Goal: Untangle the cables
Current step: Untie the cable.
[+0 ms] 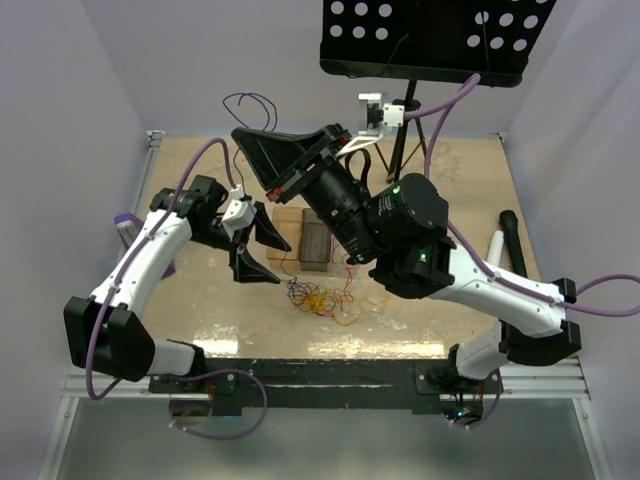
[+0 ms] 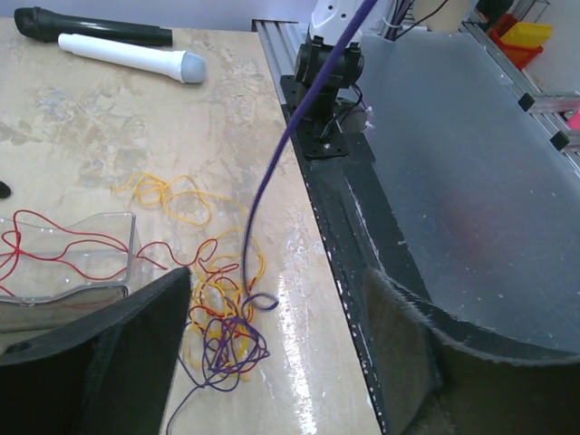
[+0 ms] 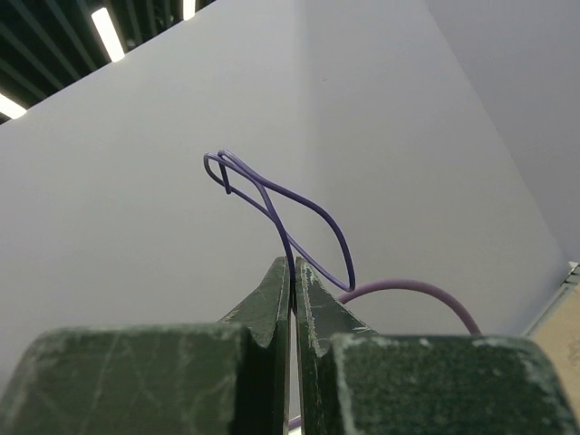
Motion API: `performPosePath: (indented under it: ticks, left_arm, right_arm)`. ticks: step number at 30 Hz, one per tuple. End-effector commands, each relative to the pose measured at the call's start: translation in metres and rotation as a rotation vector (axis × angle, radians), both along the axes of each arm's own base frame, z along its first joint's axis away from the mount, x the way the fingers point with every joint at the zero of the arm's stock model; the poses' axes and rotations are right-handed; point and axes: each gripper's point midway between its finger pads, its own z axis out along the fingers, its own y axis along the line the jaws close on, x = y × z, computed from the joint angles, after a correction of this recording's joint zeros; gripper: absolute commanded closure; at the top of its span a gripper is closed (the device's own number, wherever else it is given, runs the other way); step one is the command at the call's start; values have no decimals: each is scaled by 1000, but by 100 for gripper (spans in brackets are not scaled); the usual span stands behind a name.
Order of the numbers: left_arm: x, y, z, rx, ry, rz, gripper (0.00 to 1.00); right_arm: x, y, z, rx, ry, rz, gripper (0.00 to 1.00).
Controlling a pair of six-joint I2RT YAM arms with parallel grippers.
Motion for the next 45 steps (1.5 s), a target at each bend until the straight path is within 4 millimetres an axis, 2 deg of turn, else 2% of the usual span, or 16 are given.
performPosePath:
  ticks: [1, 3, 6, 7, 11, 15, 18, 21, 26, 29, 31, 36, 40, 45]
  left_arm:
    - [4, -13, 48, -252, 18, -38, 32]
    - [4, -13, 50, -250, 18, -39, 55]
    - [1, -12, 55, -253, 3, -42, 95]
    - [0, -12, 58, -253, 3, -44, 100]
    - [-3, -11, 74, -252, 7, -52, 100]
    - [-8, -9, 86, -254, -8, -57, 100]
    - [-11, -8, 91, -249, -13, -60, 100]
    - [-8, -5, 95, -227, -36, -42, 100]
    - [-4, 4, 103, -226, -91, 3, 100]
    - [3, 13, 103, -227, -97, 46, 100]
    - [10, 17, 100, -224, -97, 71, 100]
    - [31, 24, 83, -219, -90, 113, 100]
    - [42, 24, 59, -189, -85, 140, 100]
    - [52, 28, 45, -185, -22, 166, 100]
  right_arm:
    - [-4, -26, 21, 88, -9, -2, 100]
    - [-1, -30, 16, 86, 0, -22, 100]
    - [4, -36, 7, 82, 15, -46, 100]
    - [7, -36, 1, 76, 27, -53, 100]
    - [20, -39, -24, 45, 74, -101, 100]
    - [35, -52, -55, 6, 143, -185, 100]
    - [54, -61, -94, -78, 225, -288, 100]
    - [71, -60, -131, -158, 274, -309, 100]
    - [74, -43, -188, -264, 329, -279, 100]
    - [70, -40, -220, -295, 356, -252, 100]
    - [65, -32, -238, -324, 364, -208, 100]
    - [74, 0, -275, -463, 394, -195, 100]
    - [73, 19, -285, -472, 380, -141, 100]
    - [67, 33, -299, -498, 385, -82, 100]
